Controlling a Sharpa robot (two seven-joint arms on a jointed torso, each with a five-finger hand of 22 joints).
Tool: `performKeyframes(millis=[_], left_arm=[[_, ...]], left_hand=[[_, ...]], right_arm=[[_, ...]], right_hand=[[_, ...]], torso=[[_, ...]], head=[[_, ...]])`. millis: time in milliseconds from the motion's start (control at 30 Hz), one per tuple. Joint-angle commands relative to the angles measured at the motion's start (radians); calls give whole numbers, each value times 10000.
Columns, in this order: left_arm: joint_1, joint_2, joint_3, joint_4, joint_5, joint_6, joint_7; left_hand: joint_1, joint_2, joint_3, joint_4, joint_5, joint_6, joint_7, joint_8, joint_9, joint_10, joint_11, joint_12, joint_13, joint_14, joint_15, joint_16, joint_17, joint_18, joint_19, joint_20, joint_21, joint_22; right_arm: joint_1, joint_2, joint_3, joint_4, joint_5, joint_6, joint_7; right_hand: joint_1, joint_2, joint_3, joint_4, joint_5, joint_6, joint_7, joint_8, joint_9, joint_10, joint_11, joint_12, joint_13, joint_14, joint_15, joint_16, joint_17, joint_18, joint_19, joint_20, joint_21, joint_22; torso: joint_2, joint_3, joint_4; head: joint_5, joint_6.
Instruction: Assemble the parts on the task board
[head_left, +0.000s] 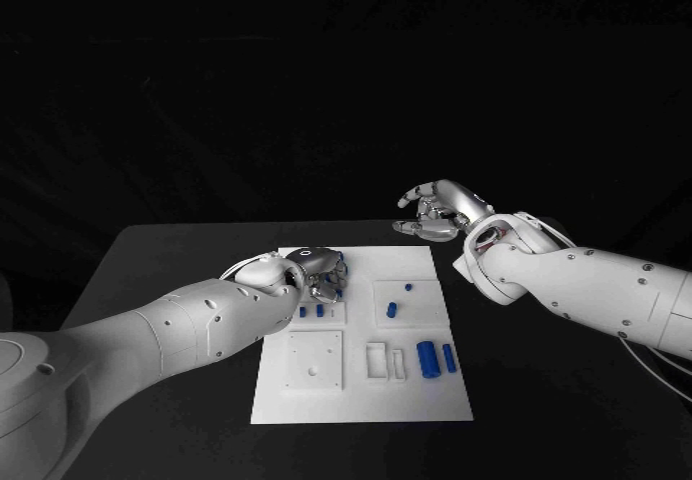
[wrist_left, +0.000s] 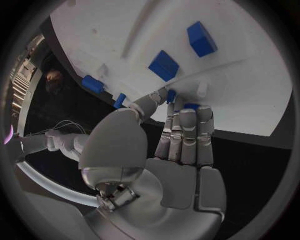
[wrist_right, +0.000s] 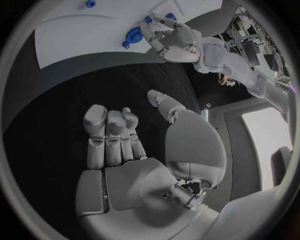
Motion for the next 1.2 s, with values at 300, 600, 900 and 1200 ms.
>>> performKeyframes(millis=[300, 600, 900, 1200], left_arm=[[-104, 44, -41, -54, -210, 433, -118], [-162, 85, -48, -131, -247, 457, -22], [-182, 48, -48, -145, -246, 257, 6], [-187, -102, -42, -57, -88, -552, 156]], left_hand=[[203, 522, 100, -102, 56, 604, -217, 337, 23, 652, -167, 211, 42, 324, -181, 176, 13, 505, 217, -112, 131, 132], [371, 780, 208, -346, -115, 1094, -392, 571, 50, 1257, -404, 367, 77, 607, -416, 238, -13, 480, 379, -245, 189, 115], [320, 817, 237, -382, -153, 1203, -426, 607, 41, 1398, -451, 366, 65, 679, -461, 232, -32, 455, 435, -295, 195, 103], [286, 837, 270, -410, -116, 1296, -458, 637, 31, 1543, -504, 368, 58, 777, -515, 251, -38, 448, 544, -360, 233, 99]], right_arm=[[-1, 2, 4, 21, -58, 69, 73], [-1, 17, 4, 13, -59, 71, 79], [-1, 7, 4, 16, -59, 62, 81], [-1, 4, 4, 2, -60, 46, 90]], right_hand=[[-61, 38, -38, 43, 33, 54, 27, 15, -8, -160, 71, -50, -15, 41, -3, -44, -16, 1414, 29, -34, -39, 39], [-62, 42, -38, 45, 34, 62, 25, 20, -6, -156, 69, -50, -20, 45, -4, -47, -17, 1414, 32, -34, -42, 38], [-58, 46, -36, 45, 36, 67, 23, 23, -5, -152, 67, -49, -26, 50, -6, -51, -18, 1414, 37, -34, -46, 37], [-54, 47, -35, 44, 36, 68, 22, 24, -5, -149, 66, -48, -30, 54, -8, -53, -19, 1414, 40, -34, -48, 36]], torso=[[-4, -2, 12], [0, -5, -9], [-6, 1, 10], [-10, -5, 9]], head=[[-34, -38], [-29, -70], [-41, -78], [-18, 5]])
